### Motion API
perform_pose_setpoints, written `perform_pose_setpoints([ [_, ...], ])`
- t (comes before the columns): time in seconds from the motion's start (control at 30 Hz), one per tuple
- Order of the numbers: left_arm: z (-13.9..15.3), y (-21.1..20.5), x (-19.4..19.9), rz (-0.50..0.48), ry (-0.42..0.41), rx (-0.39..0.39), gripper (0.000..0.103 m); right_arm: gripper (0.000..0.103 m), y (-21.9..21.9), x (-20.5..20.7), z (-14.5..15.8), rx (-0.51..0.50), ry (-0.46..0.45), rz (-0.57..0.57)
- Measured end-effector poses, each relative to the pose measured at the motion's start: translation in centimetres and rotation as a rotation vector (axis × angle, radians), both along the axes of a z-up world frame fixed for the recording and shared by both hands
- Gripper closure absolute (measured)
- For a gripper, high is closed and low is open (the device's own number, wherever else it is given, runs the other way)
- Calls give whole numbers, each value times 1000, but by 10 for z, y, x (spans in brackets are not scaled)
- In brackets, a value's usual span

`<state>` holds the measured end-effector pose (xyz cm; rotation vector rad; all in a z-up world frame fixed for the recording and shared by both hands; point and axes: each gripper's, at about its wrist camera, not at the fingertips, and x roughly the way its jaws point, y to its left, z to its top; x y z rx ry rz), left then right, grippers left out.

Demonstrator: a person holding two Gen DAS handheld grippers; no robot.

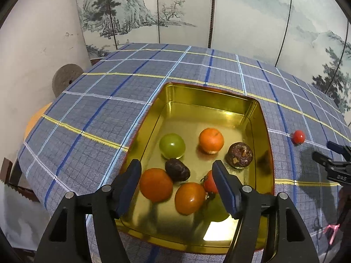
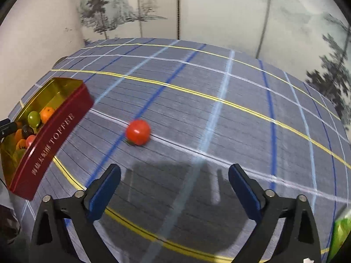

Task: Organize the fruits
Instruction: 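Grasp the red tomato on the cloth with the right tool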

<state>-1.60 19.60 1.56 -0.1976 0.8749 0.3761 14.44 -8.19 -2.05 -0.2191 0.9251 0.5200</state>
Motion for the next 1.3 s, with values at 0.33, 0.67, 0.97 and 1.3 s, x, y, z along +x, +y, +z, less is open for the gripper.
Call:
perform_pose_setpoints([
  [0.33,3,12,-15,29,3,0,30,23,46,17,-7,-4,10,8],
  [0.67,2,18,-20,45,5,-14,29,44,59,26,-13,-26,13,-18],
  [0.97,1,20,-21,46,11,-17,28,60,59,27,-20,-10,44,-27],
  [1.3,2,22,-22,55,22,-23,28,74,59,27,-20,-21,35,-37],
])
